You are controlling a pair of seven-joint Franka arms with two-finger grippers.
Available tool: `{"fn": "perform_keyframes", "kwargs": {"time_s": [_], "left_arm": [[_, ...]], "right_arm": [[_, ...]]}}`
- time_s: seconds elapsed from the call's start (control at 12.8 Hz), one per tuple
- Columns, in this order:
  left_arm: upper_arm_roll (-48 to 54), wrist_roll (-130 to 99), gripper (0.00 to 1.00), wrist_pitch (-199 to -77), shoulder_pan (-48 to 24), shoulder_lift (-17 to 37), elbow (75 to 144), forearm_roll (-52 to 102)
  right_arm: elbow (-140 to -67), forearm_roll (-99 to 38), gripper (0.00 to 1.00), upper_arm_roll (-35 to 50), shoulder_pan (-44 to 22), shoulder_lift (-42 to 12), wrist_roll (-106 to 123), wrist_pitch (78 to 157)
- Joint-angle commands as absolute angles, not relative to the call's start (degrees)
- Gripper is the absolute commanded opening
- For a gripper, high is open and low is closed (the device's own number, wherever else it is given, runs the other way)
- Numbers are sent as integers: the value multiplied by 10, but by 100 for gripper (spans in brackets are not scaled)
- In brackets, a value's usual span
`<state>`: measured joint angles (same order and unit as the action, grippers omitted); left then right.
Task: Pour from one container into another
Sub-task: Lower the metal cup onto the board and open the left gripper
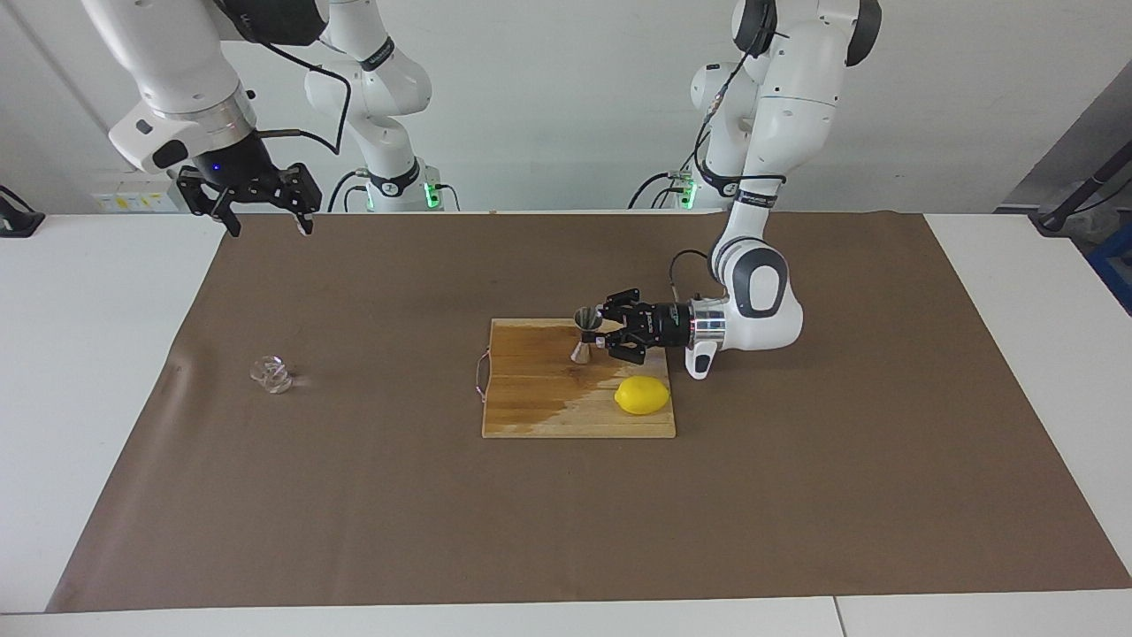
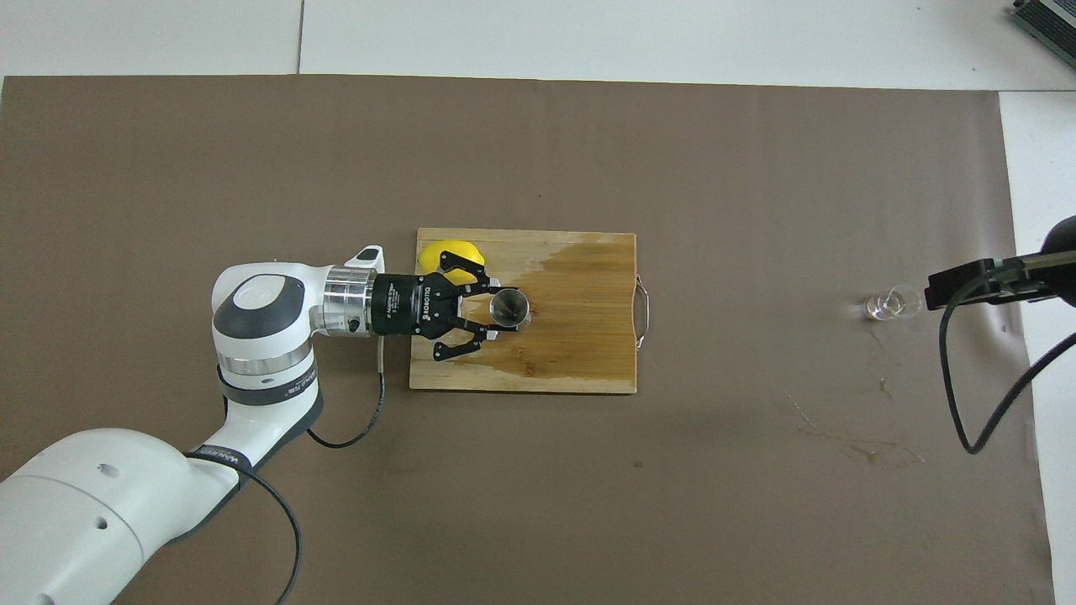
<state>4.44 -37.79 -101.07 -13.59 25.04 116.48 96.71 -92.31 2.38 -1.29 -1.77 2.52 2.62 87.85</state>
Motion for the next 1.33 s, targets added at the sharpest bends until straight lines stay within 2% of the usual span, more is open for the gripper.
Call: {"fn": "perform_keyframes", "kwargs": {"time_s": [0.0, 1.1, 1.17, 1.25], "left_arm": [[33, -368, 39, -1027, -161, 247, 1174, 985], [18, -363, 40, -1039, -171, 260, 1179, 987], [18, -363, 40, -1039, -171, 260, 1179, 987], [18, -363, 49, -1039, -171, 259, 1179, 987]], "right_arm": [[-920, 18, 100, -11, -9, 25, 47, 868], [-920, 18, 100, -11, -9, 25, 47, 868], [-920, 18, 100, -11, -9, 25, 47, 868], [-920, 18, 100, -11, -9, 25, 47, 868]]}}
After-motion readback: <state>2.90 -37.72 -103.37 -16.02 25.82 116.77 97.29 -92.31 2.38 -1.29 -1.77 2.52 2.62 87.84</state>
